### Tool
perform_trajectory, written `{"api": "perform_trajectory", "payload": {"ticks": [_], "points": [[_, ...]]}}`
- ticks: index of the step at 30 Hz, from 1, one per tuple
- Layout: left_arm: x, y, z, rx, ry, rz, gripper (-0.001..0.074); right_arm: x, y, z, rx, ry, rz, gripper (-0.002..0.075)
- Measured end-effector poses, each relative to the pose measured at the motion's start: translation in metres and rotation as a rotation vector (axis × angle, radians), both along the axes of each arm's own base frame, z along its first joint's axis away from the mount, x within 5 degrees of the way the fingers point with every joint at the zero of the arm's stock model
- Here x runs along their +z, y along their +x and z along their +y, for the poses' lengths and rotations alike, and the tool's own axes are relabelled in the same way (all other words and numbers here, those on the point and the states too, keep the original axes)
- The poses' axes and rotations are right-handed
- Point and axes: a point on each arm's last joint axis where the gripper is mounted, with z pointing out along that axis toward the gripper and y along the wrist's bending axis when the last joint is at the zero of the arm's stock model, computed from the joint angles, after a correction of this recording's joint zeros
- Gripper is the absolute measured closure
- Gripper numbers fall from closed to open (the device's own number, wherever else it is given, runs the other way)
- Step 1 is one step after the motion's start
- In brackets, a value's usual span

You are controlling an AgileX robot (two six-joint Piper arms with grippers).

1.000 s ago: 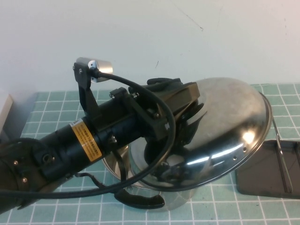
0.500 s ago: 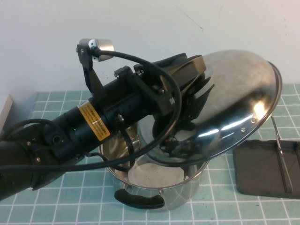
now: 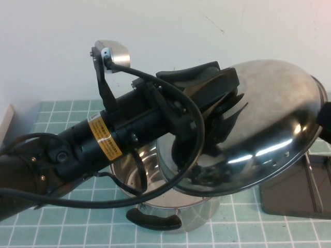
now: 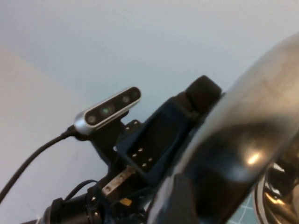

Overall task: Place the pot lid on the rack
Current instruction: Hand over the pot lid, then place the pot lid on the pot rack

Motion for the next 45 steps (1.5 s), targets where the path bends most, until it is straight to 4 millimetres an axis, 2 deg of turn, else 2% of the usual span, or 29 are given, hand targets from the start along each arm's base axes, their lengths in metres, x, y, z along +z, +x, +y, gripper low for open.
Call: {"api": "perform_trajectory", "payload": {"ticks": [4, 11, 16, 18, 21, 22, 23, 24, 25, 27, 29, 32, 35, 38, 41, 42, 45], "points": [[0.0, -0.001, -0.001, -0.013, -0.001, -0.01, 0.0421, -0.007, 0.022, 0.002, 0.044, 0.012, 0.075, 0.0167], [-0.007, -0.001, -0.005, -0.003, 0.066, 0.014, 0.0421, 0.004, 0.05, 0.004, 0.101, -0.021, 0.009, 0.0166], [-0.01, -0.006, -0.016, 0.006, 0.103, 0.025, 0.0421, 0.004, 0.064, 0.016, 0.161, -0.048, -0.006, 0.0177], [-0.01, -0.009, -0.019, 0.009, 0.109, 0.002, 0.0421, 0.003, 0.067, 0.023, 0.19, -0.065, -0.017, 0.0232], [-0.01, -0.009, -0.02, 0.027, 0.138, -0.027, 0.0421, 0.004, 0.068, 0.032, 0.22, -0.073, -0.045, 0.0386], [-0.011, -0.008, -0.02, 0.033, 0.15, -0.023, 0.0421, 0.005, 0.067, 0.034, 0.23, -0.075, -0.064, 0.042], [-0.011, -0.008, -0.02, 0.036, 0.154, -0.021, 0.0419, 0.005, 0.067, 0.035, 0.235, -0.086, -0.084, 0.0421], [-0.012, -0.007, -0.02, 0.04, 0.164, -0.019, 0.0407, 0.005, 0.067, 0.036, 0.237, -0.098, -0.105, 0.0426], [-0.013, -0.007, -0.02, 0.042, 0.177, -0.018, 0.0385, 0.005, 0.066, 0.036, 0.244, -0.112, -0.132, 0.0465], [-0.016, -0.007, -0.02, 0.045, 0.208, -0.021, 0.0296, 0.005, 0.068, 0.036, 0.233, -0.166, -0.18, 0.0592], [-0.017, -0.006, -0.019, 0.047, 0.235, -0.035, 0.0237, 0.007, 0.07, 0.036, 0.217, -0.186, -0.205, 0.0608], [-0.018, -0.002, -0.011, 0.066, 0.294, -0.067, 0.0213, 0.016, 0.067, 0.035, 0.216, -0.229, -0.275, 0.0608], [-0.015, -0.001, 0.003, 0.092, 0.384, -0.117, 0.0259, 0.033, 0.058, 0.034, 0.224, -0.325, -0.367, 0.0608], [-0.004, -0.011, 0.016, 0.091, 0.473, -0.184, 0.0419, 0.044, 0.046, 0.03, 0.205, -0.464, -0.395, 0.0606], [0.003, -0.006, 0.043, 0.267, 0.603, -0.132, 0.0625, 0.046, 0.037, 0.015, 0.072, -0.656, -0.369, 0.0608], [0.004, -0.005, 0.051, 0.331, 0.642, -0.115, 0.0664, 0.045, 0.036, 0.01, 0.037, -0.708, -0.349, 0.0608], [0.015, -0.01, 0.069, 0.472, 0.696, -0.106, 0.0713, 0.038, 0.037, 0.002, -0.01, -0.806, -0.278, 0.0608]]}}
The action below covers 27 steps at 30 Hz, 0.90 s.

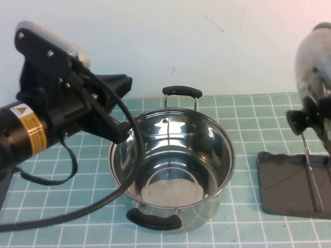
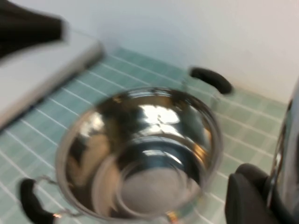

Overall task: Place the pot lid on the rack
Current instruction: Place the pot lid on the pot rack

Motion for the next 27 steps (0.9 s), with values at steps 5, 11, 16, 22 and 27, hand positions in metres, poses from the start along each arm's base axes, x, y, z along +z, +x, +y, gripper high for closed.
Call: {"api": "perform_trajectory", "payload": {"ticks": [5, 11, 16, 22, 27], "points": [[0.013, -0.01, 0.008, 0.038, 0.005, -0.052, 0.0731, -0.01, 0.014, -0.007, -0.103, -0.038, 0.031, 0.0608], [0.013, -0.011, 0.009, 0.047, 0.017, -0.054, 0.0734, -0.047, 0.04, -0.008, -0.191, -0.044, 0.123, 0.0608], [0.005, -0.011, 0.01, 0.047, 0.039, -0.038, 0.0734, -0.075, 0.061, -0.007, -0.234, -0.042, 0.21, 0.0608], [-0.002, -0.011, 0.013, 0.077, 0.072, -0.026, 0.0733, -0.083, 0.071, -0.007, -0.263, -0.03, 0.222, 0.0608], [-0.002, -0.01, 0.015, 0.099, 0.085, -0.027, 0.0734, -0.083, 0.072, -0.007, -0.266, -0.032, 0.216, 0.0579]]}}
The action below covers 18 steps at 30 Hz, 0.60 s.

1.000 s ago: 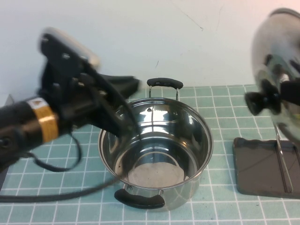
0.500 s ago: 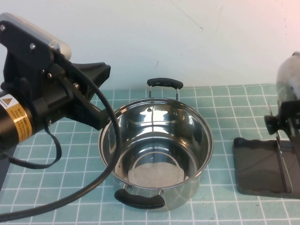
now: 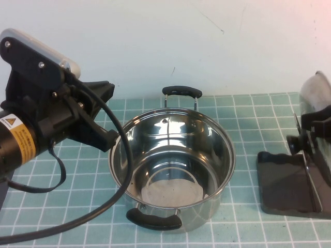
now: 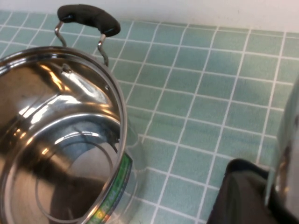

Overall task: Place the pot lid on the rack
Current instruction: Place the pot lid on the pot rack

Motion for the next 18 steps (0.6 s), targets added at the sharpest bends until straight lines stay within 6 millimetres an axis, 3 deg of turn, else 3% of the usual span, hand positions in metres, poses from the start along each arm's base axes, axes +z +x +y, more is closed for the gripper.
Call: {"api": "perform_trajectory", "payload": {"ticks": [7, 14, 18], "points": [[0.0, 0.0, 0.0, 0.005, 0.007, -0.002, 0.0736, 0.001, 0.002, -0.001, -0.011, -0.009, -0.021, 0.0368], [0.0, 0.0, 0.001, 0.008, 0.014, -0.004, 0.0736, 0.021, -0.013, -0.006, 0.013, -0.072, -0.12, 0.0347], [0.001, -0.005, 0.008, 0.073, -0.013, 0.006, 0.0736, 0.044, -0.038, -0.01, 0.036, -0.106, -0.201, 0.0345]]}}
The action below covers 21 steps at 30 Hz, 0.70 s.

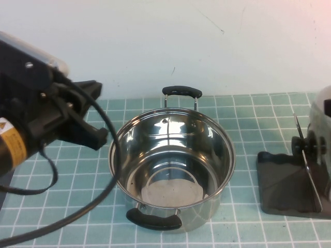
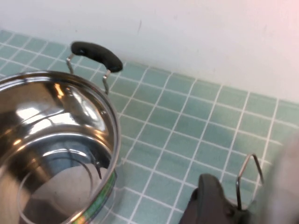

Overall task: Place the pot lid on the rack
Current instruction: Place the pot lid on the pot rack

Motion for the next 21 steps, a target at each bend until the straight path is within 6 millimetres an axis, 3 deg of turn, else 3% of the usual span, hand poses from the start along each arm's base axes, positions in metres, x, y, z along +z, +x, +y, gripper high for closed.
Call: {"api": "perform_trajectory", "payload": {"ticks": [7, 13, 17, 21], "points": [[-0.005, -0.036, 0.026, 0.127, -0.035, -0.032, 0.0736, 0.035, -0.058, -0.005, 0.052, 0.005, -0.106, 0.0363], [-0.022, -0.076, 0.057, 0.286, -0.092, -0.067, 0.0736, 0.055, -0.118, -0.013, 0.074, 0.014, -0.276, 0.0554], [-0.031, -0.106, 0.073, 0.342, -0.215, -0.108, 0.0736, 0.048, -0.149, -0.017, 0.08, -0.006, -0.365, 0.0681], [-0.051, -0.127, 0.082, 0.345, -0.263, -0.137, 0.0736, 0.03, -0.171, -0.02, 0.083, 0.012, -0.405, 0.0718]]}}
